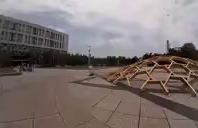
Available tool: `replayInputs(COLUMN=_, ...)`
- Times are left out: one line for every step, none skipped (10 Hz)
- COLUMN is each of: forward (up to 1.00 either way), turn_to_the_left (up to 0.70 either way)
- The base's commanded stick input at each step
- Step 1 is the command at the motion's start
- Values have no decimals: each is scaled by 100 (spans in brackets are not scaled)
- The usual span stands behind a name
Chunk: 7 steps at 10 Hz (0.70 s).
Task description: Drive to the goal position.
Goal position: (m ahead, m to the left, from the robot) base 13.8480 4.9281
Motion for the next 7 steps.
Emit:
replayInputs(forward=70, turn_to_the_left=0)
replayInputs(forward=70, turn_to_the_left=0)
replayInputs(forward=70, turn_to_the_left=0)
replayInputs(forward=70, turn_to_the_left=0)
replayInputs(forward=70, turn_to_the_left=0)
replayInputs(forward=70, turn_to_the_left=0)
replayInputs(forward=70, turn_to_the_left=0)
